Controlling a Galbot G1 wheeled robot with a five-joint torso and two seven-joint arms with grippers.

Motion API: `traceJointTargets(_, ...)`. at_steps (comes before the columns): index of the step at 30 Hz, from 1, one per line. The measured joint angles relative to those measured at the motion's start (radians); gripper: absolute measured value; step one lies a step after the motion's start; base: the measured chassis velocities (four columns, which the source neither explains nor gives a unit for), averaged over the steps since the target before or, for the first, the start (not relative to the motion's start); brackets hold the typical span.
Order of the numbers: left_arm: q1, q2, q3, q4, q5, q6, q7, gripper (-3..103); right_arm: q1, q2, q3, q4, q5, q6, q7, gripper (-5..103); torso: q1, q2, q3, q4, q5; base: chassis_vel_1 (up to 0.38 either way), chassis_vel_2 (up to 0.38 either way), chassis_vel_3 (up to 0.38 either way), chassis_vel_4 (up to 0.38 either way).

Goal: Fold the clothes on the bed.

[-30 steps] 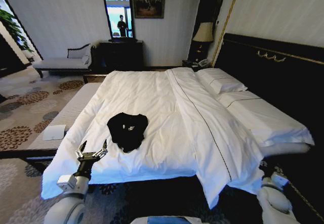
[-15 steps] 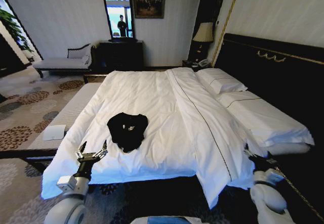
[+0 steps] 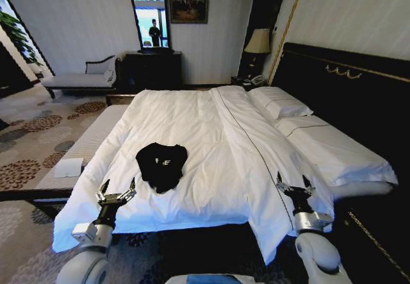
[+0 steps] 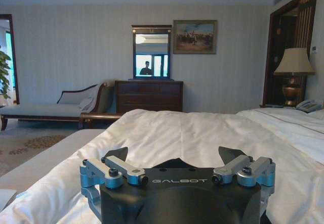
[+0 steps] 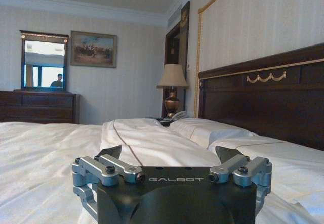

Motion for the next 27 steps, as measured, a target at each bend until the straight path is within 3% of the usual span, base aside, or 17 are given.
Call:
traceJointTargets(11, 0.002, -0.001, -0.001, -0.003, 0.000, 0.000, 0.000, 100, 0.000, 0.006, -0.007, -0.002, -0.009, 0.011, -0.002, 100, 0.000, 0.000, 0.000, 0.0000, 0.0001, 0.053, 0.056, -0.053, -0.053)
traceJointTargets(27, -0.003, 0.003, 0.000, -0.001, -0.002, -0.001, 0.000, 100, -0.011, 0.023, -0.042, -0.003, -0.039, 0.022, -0.004, 100, 0.000, 0.000, 0.000, 0.0000, 0.0002, 0.132, 0.235, -0.126, -0.230)
